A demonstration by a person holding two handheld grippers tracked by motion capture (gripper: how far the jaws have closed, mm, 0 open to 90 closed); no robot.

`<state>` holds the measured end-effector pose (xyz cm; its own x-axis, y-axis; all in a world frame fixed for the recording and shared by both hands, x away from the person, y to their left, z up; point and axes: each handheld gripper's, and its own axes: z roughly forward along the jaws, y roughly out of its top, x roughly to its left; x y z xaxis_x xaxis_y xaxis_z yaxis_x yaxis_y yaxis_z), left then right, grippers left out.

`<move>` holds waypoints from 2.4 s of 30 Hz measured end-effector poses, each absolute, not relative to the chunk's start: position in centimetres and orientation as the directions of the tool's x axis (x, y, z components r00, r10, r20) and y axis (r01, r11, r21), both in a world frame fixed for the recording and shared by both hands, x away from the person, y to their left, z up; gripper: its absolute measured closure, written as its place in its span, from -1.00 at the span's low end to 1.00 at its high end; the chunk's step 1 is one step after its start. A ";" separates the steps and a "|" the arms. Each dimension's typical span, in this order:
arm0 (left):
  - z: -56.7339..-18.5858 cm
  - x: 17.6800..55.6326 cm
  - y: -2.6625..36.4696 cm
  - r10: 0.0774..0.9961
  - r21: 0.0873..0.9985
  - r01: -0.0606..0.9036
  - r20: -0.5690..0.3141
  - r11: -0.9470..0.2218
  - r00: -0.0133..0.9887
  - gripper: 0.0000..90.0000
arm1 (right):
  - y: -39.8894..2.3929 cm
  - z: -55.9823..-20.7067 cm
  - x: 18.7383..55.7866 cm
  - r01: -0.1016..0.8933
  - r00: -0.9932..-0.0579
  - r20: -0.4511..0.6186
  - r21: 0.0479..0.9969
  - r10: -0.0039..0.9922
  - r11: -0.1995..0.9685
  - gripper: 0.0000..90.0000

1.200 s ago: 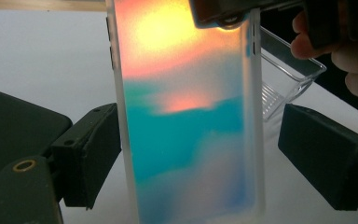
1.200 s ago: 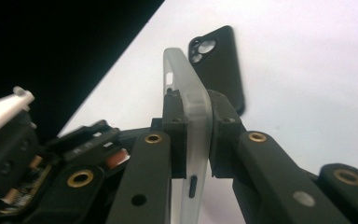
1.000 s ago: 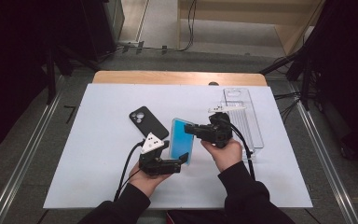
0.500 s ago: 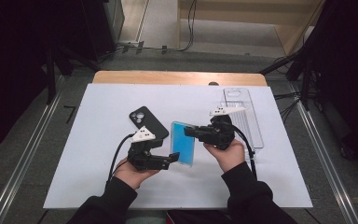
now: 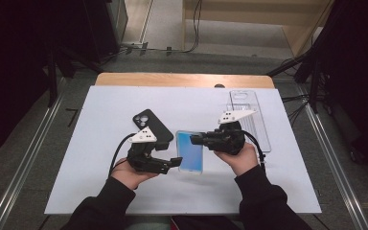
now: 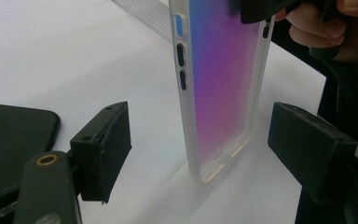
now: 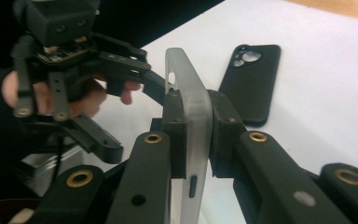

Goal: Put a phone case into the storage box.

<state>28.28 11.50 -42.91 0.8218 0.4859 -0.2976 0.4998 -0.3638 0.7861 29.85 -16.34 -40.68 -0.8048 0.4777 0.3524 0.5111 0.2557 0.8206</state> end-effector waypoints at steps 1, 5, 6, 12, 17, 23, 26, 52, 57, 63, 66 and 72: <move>-42.9 28.3 11.5 0.476 0.786 0.499 -0.304 -0.365 0.825 -0.50 | -16.5 -40.6 29.8 0.511 -0.808 0.357 0.821 0.469 0.256 0.72; -42.7 28.5 11.4 0.441 0.789 0.484 -0.307 -0.377 0.843 -0.50 | -16.4 -40.5 29.6 0.477 -0.838 0.329 0.829 0.436 0.291 0.72; -42.7 28.6 11.4 0.430 0.789 0.483 -0.312 -0.379 0.847 -0.50 | -16.4 -40.5 29.6 0.470 -0.845 0.325 0.830 0.424 0.300 0.72; -42.6 28.9 11.7 0.405 0.796 0.462 -0.302 -0.391 0.863 -0.44 | -16.3 -40.8 29.4 0.438 -0.879 0.320 0.835 0.354 0.334 0.72; -42.3 29.0 11.7 0.384 0.802 0.447 -0.297 -0.396 0.874 -0.41 | -16.1 -40.9 29.3 0.412 -0.898 0.305 0.837 0.318 0.360 0.72; -41.8 28.9 12.0 0.358 0.810 0.426 -0.289 -0.403 0.888 -0.28 | -15.9 -41.0 29.2 0.392 -0.911 0.294 0.835 0.291 0.385 0.72; -41.7 28.9 12.1 0.345 0.815 0.402 -0.267 -0.418 0.900 -0.18 | -15.8 -41.0 29.2 0.395 -0.911 0.302 0.832 0.279 0.389 0.72; -40.2 28.3 12.2 0.255 0.816 0.378 -0.290 -0.437 0.922 0.80 | -15.5 -41.1 29.1 0.381 -0.924 0.338 0.831 0.177 0.406 0.44; -39.7 28.5 13.1 0.308 0.808 0.424 -0.315 -0.408 0.898 0.80 | -16.1 -40.7 29.1 0.408 -0.911 0.339 0.826 0.235 0.390 0.25; -39.6 29.2 13.9 0.405 0.787 0.504 -0.355 -0.357 0.842 0.79 | -16.6 -40.6 29.0 0.394 -0.899 0.280 0.853 0.337 0.343 -0.27; -39.6 29.3 13.9 0.449 0.778 0.524 -0.353 -0.346 0.821 0.79 | -16.5 -40.9 28.9 0.389 -0.890 0.267 0.868 0.371 0.309 -0.43; -39.5 29.5 14.1 0.521 0.763 0.569 -0.366 -0.306 0.771 0.79 | -16.1 -41.6 29.3 0.471 -0.842 0.343 0.844 0.416 0.258 -0.83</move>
